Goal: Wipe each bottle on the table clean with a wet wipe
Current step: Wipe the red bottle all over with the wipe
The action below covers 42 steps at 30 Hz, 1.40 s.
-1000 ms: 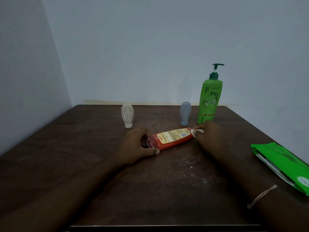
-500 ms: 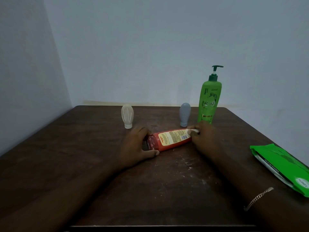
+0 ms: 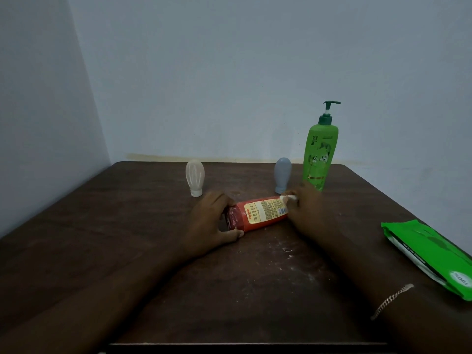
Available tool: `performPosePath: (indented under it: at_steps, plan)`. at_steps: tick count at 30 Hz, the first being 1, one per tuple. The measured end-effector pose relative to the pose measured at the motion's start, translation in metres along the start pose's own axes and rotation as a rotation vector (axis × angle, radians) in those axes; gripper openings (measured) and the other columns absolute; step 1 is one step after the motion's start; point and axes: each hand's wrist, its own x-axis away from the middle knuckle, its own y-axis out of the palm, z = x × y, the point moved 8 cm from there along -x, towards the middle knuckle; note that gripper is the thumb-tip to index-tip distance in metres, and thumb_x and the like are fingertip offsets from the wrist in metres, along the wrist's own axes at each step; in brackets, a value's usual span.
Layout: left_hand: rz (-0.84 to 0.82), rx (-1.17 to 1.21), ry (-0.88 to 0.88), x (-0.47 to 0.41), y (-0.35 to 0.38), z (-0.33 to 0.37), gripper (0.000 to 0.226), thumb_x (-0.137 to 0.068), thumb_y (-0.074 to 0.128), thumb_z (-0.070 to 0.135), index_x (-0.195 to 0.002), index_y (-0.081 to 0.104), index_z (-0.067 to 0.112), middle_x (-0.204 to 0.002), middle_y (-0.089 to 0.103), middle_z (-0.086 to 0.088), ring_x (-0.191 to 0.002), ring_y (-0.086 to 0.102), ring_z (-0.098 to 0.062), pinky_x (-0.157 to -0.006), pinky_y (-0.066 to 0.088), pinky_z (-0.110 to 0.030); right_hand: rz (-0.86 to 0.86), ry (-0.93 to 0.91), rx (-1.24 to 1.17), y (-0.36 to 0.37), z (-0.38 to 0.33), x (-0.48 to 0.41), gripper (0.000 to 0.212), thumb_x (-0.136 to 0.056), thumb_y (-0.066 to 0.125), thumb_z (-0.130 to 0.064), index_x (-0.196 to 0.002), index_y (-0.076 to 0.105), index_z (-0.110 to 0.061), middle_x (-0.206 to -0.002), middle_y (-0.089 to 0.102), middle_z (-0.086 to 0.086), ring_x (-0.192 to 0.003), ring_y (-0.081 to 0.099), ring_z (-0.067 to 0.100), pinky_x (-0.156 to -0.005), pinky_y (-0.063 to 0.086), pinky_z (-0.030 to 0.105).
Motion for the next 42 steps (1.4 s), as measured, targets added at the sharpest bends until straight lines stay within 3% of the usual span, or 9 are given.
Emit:
performPosePath:
  at_steps: [3, 8, 11, 17, 21, 27, 33, 37, 42]
  plan:
    - [0.000, -0.005, 0.006, 0.000, 0.000, 0.001, 0.056, -0.073, 0.077, 0.060, -0.115, 0.056, 0.029, -0.106, 0.047, 0.019, -0.091, 0.050, 0.000, -0.075, 0.048, -0.018, -0.001, -0.086, -0.017, 0.001, -0.015, 0.004, 0.016, -0.094, 0.058, -0.017, -0.104, 0.070, -0.013, -0.099, 0.055, 0.000, -0.089, 0.055, 0.012, -0.069, 0.046, 0.022]
    - [0.015, -0.021, 0.027, 0.001, -0.003, 0.007, 0.055, -0.074, 0.078, 0.056, -0.115, 0.056, 0.027, -0.109, 0.051, 0.016, -0.094, 0.049, -0.002, -0.078, 0.049, -0.020, 0.120, 0.168, -0.045, -0.011, 0.015, -0.001, 0.021, -0.088, 0.062, -0.010, -0.107, 0.071, -0.005, -0.106, 0.059, 0.011, -0.089, 0.055, 0.017, -0.073, 0.045, 0.029]
    - [0.011, -0.029, 0.030, -0.001, -0.004, 0.011, 0.056, -0.075, 0.079, 0.054, -0.117, 0.056, 0.025, -0.112, 0.053, 0.012, -0.096, 0.048, -0.002, -0.079, 0.048, -0.020, 0.093, 0.011, -0.043, -0.003, -0.017, 0.009, 0.017, -0.089, 0.061, -0.012, -0.103, 0.068, -0.008, -0.096, 0.052, 0.002, -0.089, 0.056, 0.017, -0.071, 0.046, 0.029]
    - [0.050, -0.032, 0.055, -0.001, -0.005, 0.012, 0.049, -0.073, 0.078, 0.053, -0.108, 0.056, 0.027, -0.103, 0.052, 0.013, -0.089, 0.048, -0.003, -0.076, 0.050, -0.026, -0.086, -0.409, -0.158, 0.020, -0.089, 0.039, 0.024, -0.094, 0.057, -0.019, -0.114, 0.066, -0.012, -0.106, 0.056, 0.000, -0.091, 0.053, 0.009, -0.075, 0.043, 0.019]
    - [0.058, -0.033, 0.060, -0.002, -0.004, 0.012, 0.048, -0.072, 0.075, 0.055, -0.106, 0.058, 0.025, -0.102, 0.052, 0.012, -0.089, 0.049, -0.006, -0.075, 0.051, -0.030, -0.126, -0.483, -0.151, 0.019, -0.088, 0.042, 0.020, -0.093, 0.059, -0.019, -0.110, 0.066, -0.013, -0.103, 0.055, -0.004, -0.088, 0.050, 0.005, -0.072, 0.035, 0.013]
    - [0.037, -0.086, 0.118, 0.000, -0.006, 0.019, 0.055, -0.076, 0.076, 0.054, -0.118, 0.055, 0.025, -0.112, 0.052, 0.011, -0.096, 0.046, -0.002, -0.081, 0.047, -0.021, -0.039, -0.415, -0.143, 0.013, -0.089, 0.030, 0.022, -0.094, 0.058, -0.015, -0.113, 0.067, -0.010, -0.105, 0.057, 0.002, -0.092, 0.055, 0.011, -0.079, 0.048, 0.025]
    - [0.047, -0.094, 0.131, 0.000, -0.009, 0.023, 0.053, -0.077, 0.074, 0.054, -0.116, 0.054, 0.025, -0.110, 0.051, 0.011, -0.096, 0.045, -0.003, -0.081, 0.047, -0.023, -0.093, -0.502, -0.089, 0.014, -0.089, 0.045, 0.018, -0.094, 0.058, -0.016, -0.110, 0.065, -0.012, -0.105, 0.052, -0.005, -0.087, 0.049, 0.003, -0.070, 0.036, 0.007]
    - [0.048, -0.126, 0.187, 0.002, -0.012, 0.033, 0.054, -0.079, 0.075, 0.049, -0.121, 0.053, 0.022, -0.116, 0.052, 0.008, -0.100, 0.043, -0.003, -0.083, 0.040, -0.020, -0.036, -0.465, -0.114, 0.016, -0.097, 0.033, 0.019, -0.091, 0.062, -0.014, -0.109, 0.065, -0.007, -0.108, 0.054, 0.006, -0.087, 0.050, 0.009, -0.075, 0.042, 0.023]
    - [0.035, -0.214, 0.249, 0.003, -0.012, 0.042, 0.059, -0.082, 0.074, 0.048, -0.126, 0.054, 0.015, -0.123, 0.055, -0.002, -0.107, 0.048, -0.011, -0.089, 0.046, -0.026, -0.017, -0.445, -0.034, 0.015, -0.096, 0.036, 0.022, -0.084, 0.068, -0.014, -0.104, 0.064, -0.006, -0.107, 0.054, 0.009, -0.088, 0.045, 0.011, -0.075, 0.046, 0.031]
